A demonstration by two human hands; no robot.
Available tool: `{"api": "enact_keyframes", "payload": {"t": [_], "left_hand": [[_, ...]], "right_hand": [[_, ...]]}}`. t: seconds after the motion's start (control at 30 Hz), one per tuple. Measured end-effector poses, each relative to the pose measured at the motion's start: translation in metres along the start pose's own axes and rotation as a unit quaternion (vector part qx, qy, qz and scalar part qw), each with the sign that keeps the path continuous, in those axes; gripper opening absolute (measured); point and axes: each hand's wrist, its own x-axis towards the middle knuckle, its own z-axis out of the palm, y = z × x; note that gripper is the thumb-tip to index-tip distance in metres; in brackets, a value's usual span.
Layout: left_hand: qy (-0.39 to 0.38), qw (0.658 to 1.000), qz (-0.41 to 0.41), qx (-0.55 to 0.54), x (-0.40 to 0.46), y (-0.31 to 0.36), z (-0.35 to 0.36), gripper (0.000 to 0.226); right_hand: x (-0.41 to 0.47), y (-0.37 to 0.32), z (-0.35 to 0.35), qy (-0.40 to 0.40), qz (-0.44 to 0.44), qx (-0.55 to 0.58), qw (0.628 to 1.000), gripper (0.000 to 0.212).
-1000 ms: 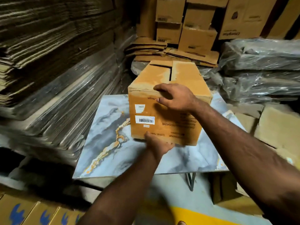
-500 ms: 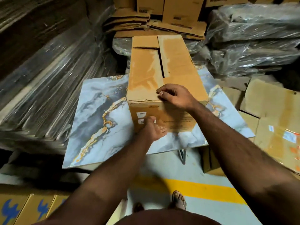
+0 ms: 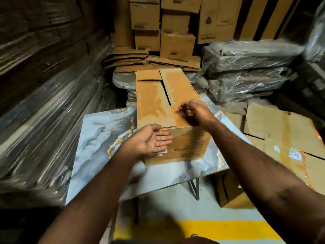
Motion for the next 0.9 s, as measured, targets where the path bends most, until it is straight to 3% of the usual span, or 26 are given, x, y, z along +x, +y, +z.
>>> {"api": "enact_keyframes", "payload": {"t": [0.13, 0.23, 0.3, 0.37, 0.43, 0.77, 0.9], "left_hand": [[0.028, 0.994, 0.077, 0.073, -0.016, 0.038, 0.006, 0.035], [0.112, 0.962, 0.156, 0.193, -0.010, 0.060, 0.018, 0.021], [0.218, 0.897, 0.187, 0.337, 0.001, 0.067, 0.021, 0.024], [0.326, 0.802, 0.148, 0.478, 0.014, 0.066, 0.019, 0.045], [0.374, 0.754, 0.101, 0.530, 0.026, 0.059, 0.018, 0.063], [0.425, 0.722, -0.009, 0.546, 0.084, 0.089, 0.035, 0.108], [0.445, 0.731, -0.051, 0.515, 0.104, 0.108, 0.048, 0.122]], "right_hand": [[0.011, 0.000, -0.010, 0.091, -0.014, -0.050, 0.994, 0.014], [0.025, 0.007, -0.018, 0.111, -0.030, -0.129, 0.985, 0.018], [0.033, 0.008, -0.020, 0.102, -0.045, -0.174, 0.978, 0.020], [0.038, 0.003, -0.019, 0.091, -0.060, -0.215, 0.971, 0.019], [0.046, -0.002, -0.020, 0.078, -0.083, -0.255, 0.960, 0.018], [0.100, -0.001, -0.025, 0.016, -0.172, -0.428, 0.887, 0.019], [0.119, -0.001, -0.013, 0.023, -0.156, -0.392, 0.906, 0.031]]}}
